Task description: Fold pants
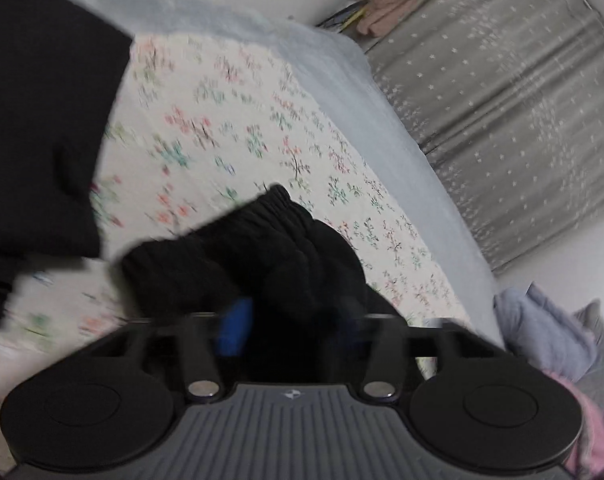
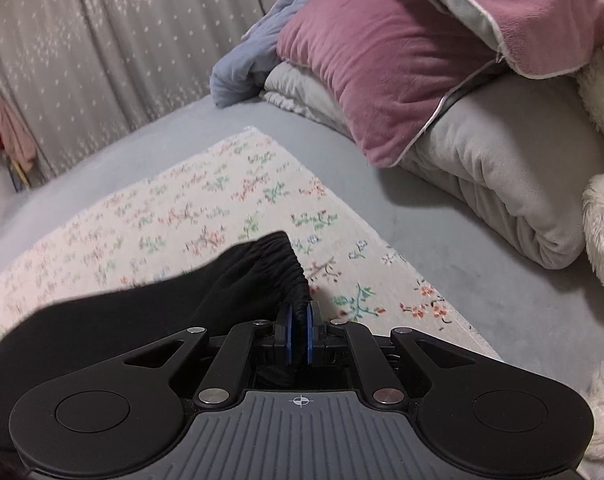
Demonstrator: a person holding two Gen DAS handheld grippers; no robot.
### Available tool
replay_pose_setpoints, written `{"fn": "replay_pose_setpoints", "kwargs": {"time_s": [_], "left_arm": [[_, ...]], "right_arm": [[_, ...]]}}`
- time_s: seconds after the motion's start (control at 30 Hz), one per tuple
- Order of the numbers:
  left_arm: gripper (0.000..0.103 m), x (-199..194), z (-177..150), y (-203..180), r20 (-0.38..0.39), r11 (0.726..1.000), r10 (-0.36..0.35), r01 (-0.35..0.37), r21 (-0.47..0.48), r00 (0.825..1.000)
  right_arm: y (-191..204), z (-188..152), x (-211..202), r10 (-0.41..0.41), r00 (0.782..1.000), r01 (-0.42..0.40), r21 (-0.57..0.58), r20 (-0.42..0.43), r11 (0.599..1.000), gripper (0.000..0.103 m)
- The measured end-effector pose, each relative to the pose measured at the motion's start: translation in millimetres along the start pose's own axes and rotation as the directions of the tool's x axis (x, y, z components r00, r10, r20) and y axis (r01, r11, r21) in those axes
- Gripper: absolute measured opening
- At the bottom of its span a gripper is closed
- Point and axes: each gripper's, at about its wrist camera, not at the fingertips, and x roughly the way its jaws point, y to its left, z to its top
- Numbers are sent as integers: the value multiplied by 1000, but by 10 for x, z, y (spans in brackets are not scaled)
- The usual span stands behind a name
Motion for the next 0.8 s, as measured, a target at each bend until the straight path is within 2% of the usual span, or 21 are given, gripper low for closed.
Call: {"fn": "replay_pose_setpoints", "kwargs": {"time_s": [0.17,0.23,0.27,0.3,0.37,0.43,0.53,0.6,0.63,0.67,0.7,0.73,0.77,0.8], "left_arm": [[77,301,20,43,12,994,-27,28,-103,1000],[72,312,-6,61,26,992,-40,42,-117,999],[70,313,-9,56,31,993,-37,40,-110,999],[65,290,-8,46,34,994,-35,38,-99,999],[61,276,1,54,41,995,-38,41,-91,998],[58,293,5,71,41,995,-37,41,-89,998],[58,324,-10,75,47,996,-37,41,-78,998],[57,335,-18,58,49,998,-31,34,-58,998],[48,336,-22,47,52,999,-26,28,-46,998],[38,346,-22,31,55,999,-12,14,-29,998],[17,357,-14,17,56,1000,5,-4,-13,998],[16,353,-3,17,61,1000,7,-7,-2,998],[15,344,11,23,68,1000,-1,1,-2,998],[13,318,29,23,81,1000,-2,2,0,997]], "right_arm": [[-149,-55,16,37,999,-33,123,-31,992,15],[-251,-68,-46,27,999,-19,210,-38,977,30],[-321,-81,-103,23,999,-13,271,-33,963,44],[-405,-107,-163,30,999,-17,351,-31,936,54],[-517,-169,-237,75,996,-48,479,-37,876,55],[-470,-228,-275,155,988,-115,529,-30,841,55],[-144,-232,-245,242,969,-183,502,-54,845,55],[18,-203,-118,243,965,-160,517,-97,841,55],[55,-187,-23,232,966,-136,542,-112,829,55],[70,-170,76,218,968,-112,563,-124,819,54],[78,-157,176,189,973,-75,586,-135,807,45],[83,-153,248,172,976,-62,595,-131,801,34],[108,-147,301,149,981,-49,580,-125,813,7],[149,-152,315,112,987,-31,555,-113,831,3]]}}
